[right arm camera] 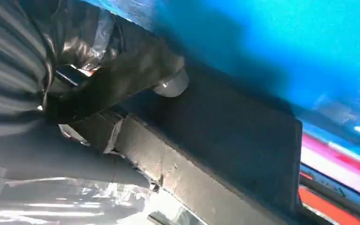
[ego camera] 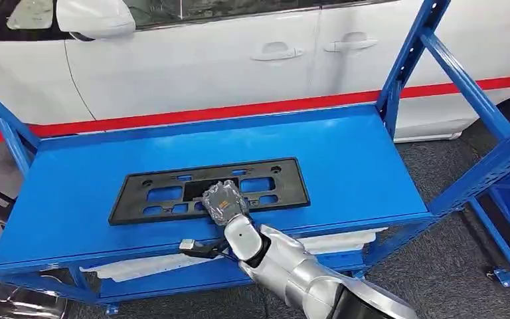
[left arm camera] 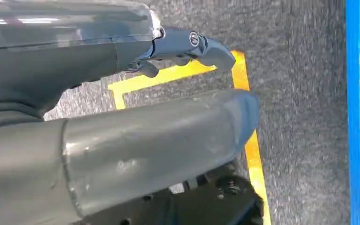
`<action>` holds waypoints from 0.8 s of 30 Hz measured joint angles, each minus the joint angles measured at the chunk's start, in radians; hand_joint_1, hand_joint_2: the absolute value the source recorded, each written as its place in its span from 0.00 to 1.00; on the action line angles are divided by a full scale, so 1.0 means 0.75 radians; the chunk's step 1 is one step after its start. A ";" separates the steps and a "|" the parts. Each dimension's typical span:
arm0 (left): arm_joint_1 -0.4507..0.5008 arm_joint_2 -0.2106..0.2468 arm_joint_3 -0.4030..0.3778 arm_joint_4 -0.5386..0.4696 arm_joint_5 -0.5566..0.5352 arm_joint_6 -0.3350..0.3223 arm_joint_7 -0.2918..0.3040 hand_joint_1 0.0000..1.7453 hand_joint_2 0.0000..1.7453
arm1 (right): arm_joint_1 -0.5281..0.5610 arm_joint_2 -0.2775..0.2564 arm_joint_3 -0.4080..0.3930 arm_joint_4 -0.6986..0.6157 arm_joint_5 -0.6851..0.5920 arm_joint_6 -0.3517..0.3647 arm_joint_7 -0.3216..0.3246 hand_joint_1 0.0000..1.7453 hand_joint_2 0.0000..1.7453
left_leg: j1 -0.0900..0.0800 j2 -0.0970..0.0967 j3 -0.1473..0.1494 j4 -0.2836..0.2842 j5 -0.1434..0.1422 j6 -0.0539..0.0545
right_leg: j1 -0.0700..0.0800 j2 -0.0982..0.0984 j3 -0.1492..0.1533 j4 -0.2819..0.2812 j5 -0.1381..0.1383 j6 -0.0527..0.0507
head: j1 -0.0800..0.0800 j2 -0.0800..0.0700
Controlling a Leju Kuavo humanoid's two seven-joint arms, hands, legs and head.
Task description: Take the parts from the cabinet and place them on the table.
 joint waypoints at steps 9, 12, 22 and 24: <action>0.003 0.014 0.000 0.000 0.001 -0.042 -0.061 0.00 0.00 | -0.034 0.002 -0.001 0.041 -0.035 -0.009 -0.007 1.00 1.00 | -0.003 0.008 0.141 -0.316 0.118 0.060 | 0.005 0.005 -0.017 0.048 -0.044 0.054 | 0.001 0.000; 0.006 0.016 0.001 0.000 -0.001 -0.062 -0.091 0.00 0.00 | -0.037 0.000 -0.013 0.062 -0.075 -0.069 -0.050 1.00 1.00 | -0.003 0.013 0.135 -0.315 0.119 0.069 | -0.002 0.004 -0.166 0.361 -0.199 0.064 | 0.001 0.000; 0.030 0.010 0.066 0.001 0.080 -0.197 -0.164 0.00 0.00 | 0.071 -0.134 -0.417 -0.372 -0.981 -0.330 -0.893 1.00 1.00 | 0.000 0.010 0.142 -0.306 0.107 0.024 | 0.010 0.005 -0.008 0.013 -0.009 0.030 | 0.000 0.000; 0.037 0.005 0.094 0.001 0.096 -0.198 -0.227 0.00 0.00 | 0.161 -0.201 -0.509 -0.613 -1.152 -0.276 -0.976 1.00 1.00 | 0.001 0.009 0.133 -0.269 0.066 0.013 | -0.005 -0.003 0.011 -0.008 0.000 0.012 | 0.001 0.000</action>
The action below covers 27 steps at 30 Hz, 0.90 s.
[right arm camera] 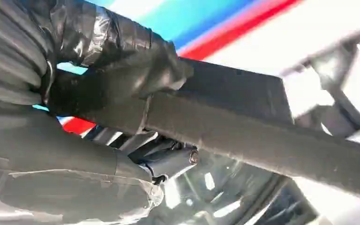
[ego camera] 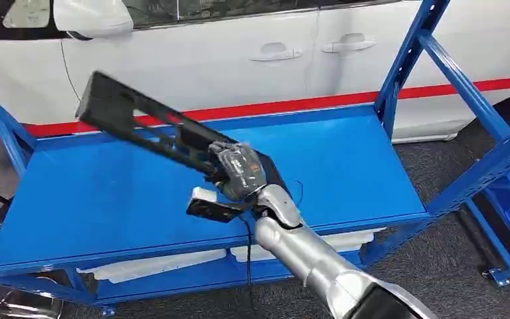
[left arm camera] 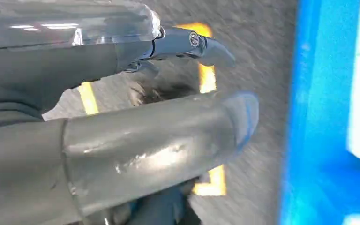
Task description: Take the parts from the cabinet and place them on the table.
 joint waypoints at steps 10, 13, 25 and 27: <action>0.003 -0.003 0.047 -0.001 -0.010 0.095 -0.049 0.00 0.00 | 0.307 -0.172 -0.170 -0.590 -0.160 0.057 -0.102 1.00 1.00 | -0.015 0.000 0.021 -0.025 0.025 0.036 | 0.020 0.010 -0.009 0.010 -0.005 0.000 | -0.001 0.000; 0.002 -0.005 0.048 -0.001 -0.023 0.147 -0.126 0.00 0.00 | 0.393 -0.197 -0.205 -0.704 -0.265 0.061 -0.179 1.00 1.00 | -0.019 -0.010 0.019 -0.033 0.024 0.042 | 0.013 0.002 -0.013 0.002 0.002 0.022 | -0.001 0.000; 0.009 -0.020 0.089 -0.001 -0.026 0.135 -0.144 0.00 0.00 | 0.750 -0.348 -0.265 -1.331 -0.998 1.056 -0.267 1.00 1.00 | -0.008 -0.013 0.027 -0.028 0.014 0.047 | -0.013 0.003 -0.018 0.031 -0.015 0.069 | 0.000 0.000; 0.010 -0.020 0.100 -0.001 -0.027 0.137 -0.142 0.00 0.00 | 0.772 -0.351 -0.264 -1.360 -1.003 1.069 -0.267 1.00 1.00 | -0.007 -0.013 0.027 -0.030 0.016 0.033 | -0.009 0.006 -0.021 0.027 -0.010 0.056 | -0.001 0.000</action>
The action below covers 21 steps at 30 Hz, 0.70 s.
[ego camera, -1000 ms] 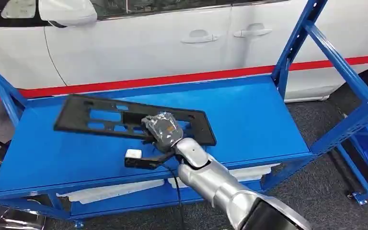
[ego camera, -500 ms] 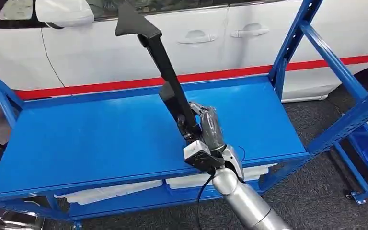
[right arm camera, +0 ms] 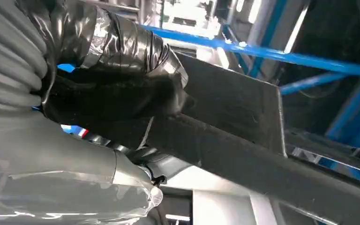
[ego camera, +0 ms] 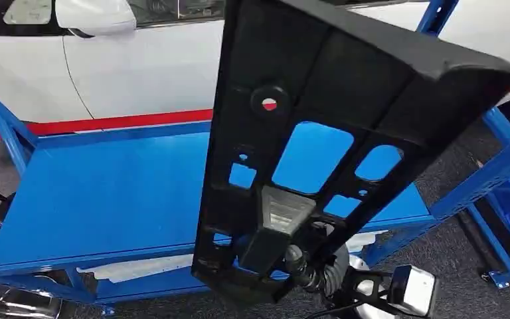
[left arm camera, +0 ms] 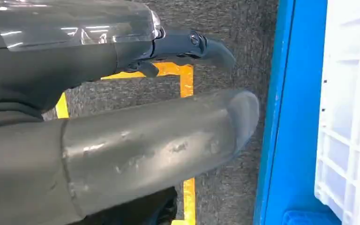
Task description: Take the parts from the cabinet and place them on the table.
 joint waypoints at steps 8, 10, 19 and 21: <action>0.000 -0.006 0.012 0.000 -0.001 0.001 0.003 0.00 0.00 | 0.024 -0.009 -0.001 -0.045 -0.004 0.007 0.000 1.00 1.00 | 0.008 0.003 -0.143 0.407 -0.252 -0.037 | -0.004 -0.009 -0.032 -0.013 0.039 -0.051 | 0.000 0.000; 0.000 -0.006 0.012 0.000 -0.001 0.001 0.004 0.00 0.00 | 0.029 -0.011 -0.001 -0.045 -0.004 0.007 0.000 1.00 1.00 | 0.008 0.003 -0.076 0.316 -0.192 -0.031 | -0.002 -0.009 -0.044 -0.010 0.048 -0.048 | 0.000 0.000; -0.006 -0.008 0.020 0.000 -0.005 0.016 0.064 0.00 0.00 | 0.029 -0.038 0.010 -0.061 0.012 0.180 0.001 1.00 1.00 | 0.001 0.012 0.092 -0.049 -0.026 0.030 | 0.000 0.001 -0.077 0.013 0.046 0.017 | 0.001 0.000; -0.007 -0.008 0.021 0.000 -0.014 0.031 0.112 0.00 0.00 | 0.032 -0.065 0.033 -0.064 0.067 0.229 -0.015 1.00 1.00 | -0.004 0.014 0.060 -0.041 -0.010 0.050 | -0.002 0.000 -0.133 0.189 -0.107 0.022 | 0.001 0.000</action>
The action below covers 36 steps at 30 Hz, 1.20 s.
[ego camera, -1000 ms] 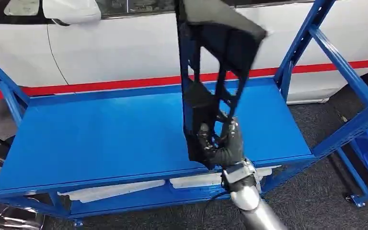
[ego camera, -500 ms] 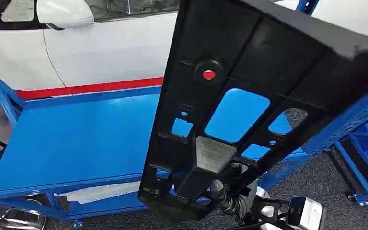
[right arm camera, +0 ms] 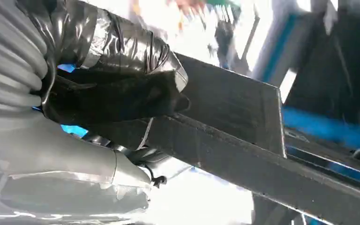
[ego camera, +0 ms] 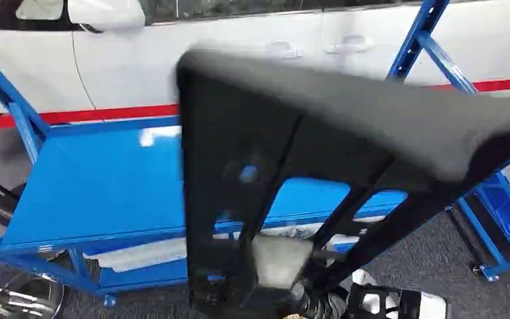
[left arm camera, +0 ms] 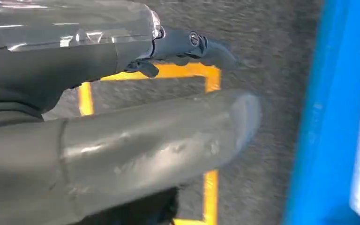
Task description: Take the parts from the cabinet and place them on the table.
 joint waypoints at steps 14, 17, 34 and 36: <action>-0.001 -0.014 0.018 0.001 -0.091 0.013 0.102 0.00 0.00 | 0.024 -0.153 0.034 -0.026 0.285 -0.215 -0.040 1.00 1.00 | -0.011 -0.003 -0.131 0.103 -0.031 -0.065 | 0.002 -0.016 0.238 -0.269 0.096 -0.071 | -0.001 0.000; -0.001 -0.015 0.018 0.001 -0.104 0.015 0.106 0.00 0.00 | 0.030 -0.165 0.040 -0.039 0.279 -0.229 -0.040 1.00 1.00 | 0.000 -0.003 -0.211 0.393 -0.208 -0.084 | 0.005 -0.021 0.189 -0.255 0.120 -0.074 | -0.002 0.000; -0.002 0.013 0.003 0.001 -0.168 0.025 0.149 0.00 0.00 | 0.105 -0.180 0.076 -0.092 0.302 -0.341 -0.014 1.00 1.00 | -0.007 0.008 -0.026 -0.001 0.018 0.003 | 0.000 -0.010 -0.006 0.199 -0.049 0.000 | -0.001 0.000; -0.002 0.017 -0.003 0.001 -0.172 0.026 0.146 0.00 0.00 | 0.108 -0.180 0.076 -0.092 0.302 -0.348 -0.015 1.00 1.00 | -0.010 0.007 -0.054 0.016 0.028 -0.001 | 0.001 -0.010 0.102 0.063 0.056 -0.012 | -0.001 0.000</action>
